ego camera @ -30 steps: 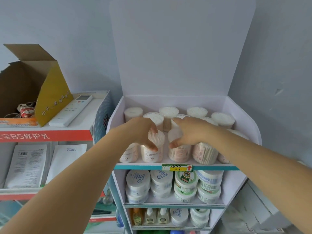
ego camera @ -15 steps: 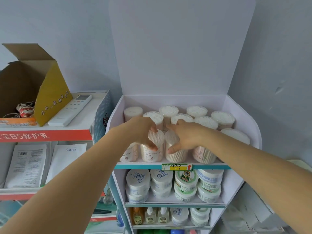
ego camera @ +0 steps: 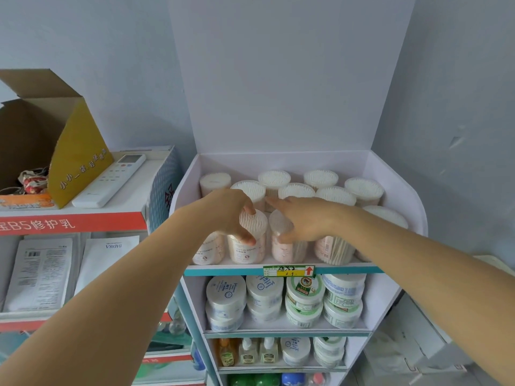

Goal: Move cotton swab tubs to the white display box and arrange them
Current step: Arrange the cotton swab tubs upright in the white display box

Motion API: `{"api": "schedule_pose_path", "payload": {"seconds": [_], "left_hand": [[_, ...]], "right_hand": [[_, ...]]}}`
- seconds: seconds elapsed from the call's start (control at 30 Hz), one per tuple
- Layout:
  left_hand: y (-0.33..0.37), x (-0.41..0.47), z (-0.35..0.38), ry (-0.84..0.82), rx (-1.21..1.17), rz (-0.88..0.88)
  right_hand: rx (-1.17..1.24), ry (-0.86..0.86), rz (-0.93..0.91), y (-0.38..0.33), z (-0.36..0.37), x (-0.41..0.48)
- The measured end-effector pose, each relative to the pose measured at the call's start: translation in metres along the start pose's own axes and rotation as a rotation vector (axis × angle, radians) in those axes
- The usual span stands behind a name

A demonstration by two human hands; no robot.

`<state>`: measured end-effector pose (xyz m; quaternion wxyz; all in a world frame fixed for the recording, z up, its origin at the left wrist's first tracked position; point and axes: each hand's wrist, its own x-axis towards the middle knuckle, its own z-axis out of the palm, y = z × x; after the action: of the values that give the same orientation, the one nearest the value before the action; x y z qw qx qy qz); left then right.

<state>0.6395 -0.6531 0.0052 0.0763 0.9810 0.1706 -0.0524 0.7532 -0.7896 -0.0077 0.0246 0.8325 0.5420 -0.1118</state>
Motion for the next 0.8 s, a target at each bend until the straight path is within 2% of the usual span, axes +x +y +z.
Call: {"api": "schedule_pose_path", "payload": {"seconds": [0.1, 0.17, 0.23, 0.33, 0.47, 0.53, 0.63, 0.8], "left_hand": [[0.001, 0.000, -0.001, -0.001, 0.006, 0.004], [0.002, -0.001, -0.001, 0.001, 0.003, -0.001], [0.002, 0.000, -0.001, 0.004, 0.000, -0.008], [0.002, 0.000, -0.001, 0.000, 0.012, -0.007], [0.002, 0.001, 0.000, 0.008, 0.016, -0.002], [0.002, 0.002, 0.001, 0.013, 0.008, -0.004], [0.001, 0.002, 0.001, 0.014, -0.001, -0.013], [0.001, 0.002, 0.000, -0.001, 0.008, -0.006]], "right_hand": [[0.177, -0.048, -0.072, 0.007, -0.012, -0.005], [0.244, 0.002, -0.084, 0.009, -0.016, -0.009], [0.203, 0.073, -0.053, 0.008, -0.015, -0.011], [0.067, 0.082, -0.019, 0.005, -0.006, -0.012], [0.238, -0.001, -0.070, 0.012, -0.008, -0.015], [0.329, 0.013, -0.079, 0.018, -0.014, -0.019], [0.340, 0.078, -0.014, 0.035, -0.024, -0.031], [0.209, 0.042, 0.178, 0.057, -0.016, -0.050]]}}
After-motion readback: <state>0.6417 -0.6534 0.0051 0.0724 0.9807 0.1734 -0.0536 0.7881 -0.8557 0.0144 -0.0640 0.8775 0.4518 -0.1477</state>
